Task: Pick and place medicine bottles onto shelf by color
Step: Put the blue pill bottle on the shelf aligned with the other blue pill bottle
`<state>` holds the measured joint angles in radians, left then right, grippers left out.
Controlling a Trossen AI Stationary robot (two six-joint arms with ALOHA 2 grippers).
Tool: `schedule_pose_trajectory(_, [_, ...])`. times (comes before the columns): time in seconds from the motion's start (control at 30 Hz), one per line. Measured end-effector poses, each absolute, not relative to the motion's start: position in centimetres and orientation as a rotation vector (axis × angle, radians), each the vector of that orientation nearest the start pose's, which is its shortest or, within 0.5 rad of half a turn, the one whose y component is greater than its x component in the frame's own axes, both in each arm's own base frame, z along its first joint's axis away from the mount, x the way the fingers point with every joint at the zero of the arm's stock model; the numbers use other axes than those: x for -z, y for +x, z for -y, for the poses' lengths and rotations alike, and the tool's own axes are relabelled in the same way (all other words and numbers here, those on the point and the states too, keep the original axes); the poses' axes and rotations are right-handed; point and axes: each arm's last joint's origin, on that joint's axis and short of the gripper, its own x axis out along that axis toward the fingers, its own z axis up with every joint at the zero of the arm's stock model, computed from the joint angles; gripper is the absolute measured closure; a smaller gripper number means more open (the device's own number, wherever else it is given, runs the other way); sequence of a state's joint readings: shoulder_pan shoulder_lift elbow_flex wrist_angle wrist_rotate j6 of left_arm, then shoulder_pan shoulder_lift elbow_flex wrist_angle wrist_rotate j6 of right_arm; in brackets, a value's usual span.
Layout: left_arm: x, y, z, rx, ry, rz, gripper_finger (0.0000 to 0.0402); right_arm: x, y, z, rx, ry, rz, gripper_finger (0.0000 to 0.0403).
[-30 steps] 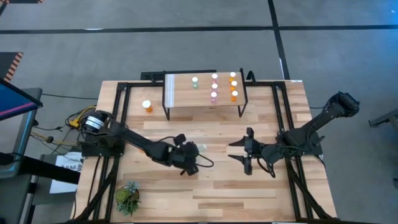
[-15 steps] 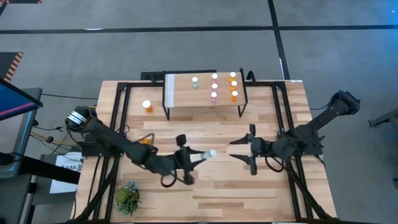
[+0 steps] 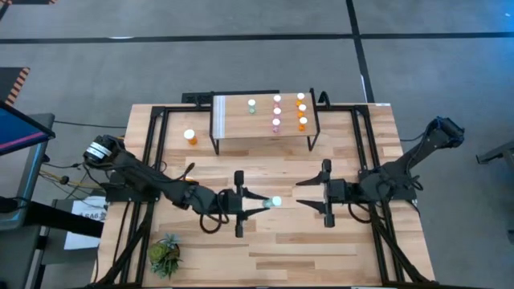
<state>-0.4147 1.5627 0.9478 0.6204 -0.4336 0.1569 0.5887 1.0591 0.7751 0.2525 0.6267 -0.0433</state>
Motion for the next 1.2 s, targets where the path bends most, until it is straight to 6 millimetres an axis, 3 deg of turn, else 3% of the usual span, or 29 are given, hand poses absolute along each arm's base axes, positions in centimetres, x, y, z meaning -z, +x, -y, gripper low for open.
schedule_pose_trajectory(0.37, [-26.5,32.6,12.4,-0.004,0.14,-0.069,0.0305,-29.9,23.4,-11.7,0.073,-0.085,-0.055,0.0168])
schedule_pose_trajectory(0.7, [-26.0,32.6,12.2,-0.01,0.138,-0.116,0.0305,-29.6,24.3,-11.1,-0.087,0.002,-0.073,0.0168])
schedule_pose_trajectory(0.87, [-26.0,32.6,12.2,-0.01,0.138,-0.116,0.0305,-29.6,24.4,-10.9,-0.087,0.005,-0.074,0.0166])
schedule_pose_trajectory(1.2, [-25.8,32.6,12.2,-0.011,0.14,-0.14,0.0305,-29.4,24.4,-10.8,-0.087,0.015,-0.096,0.0114])
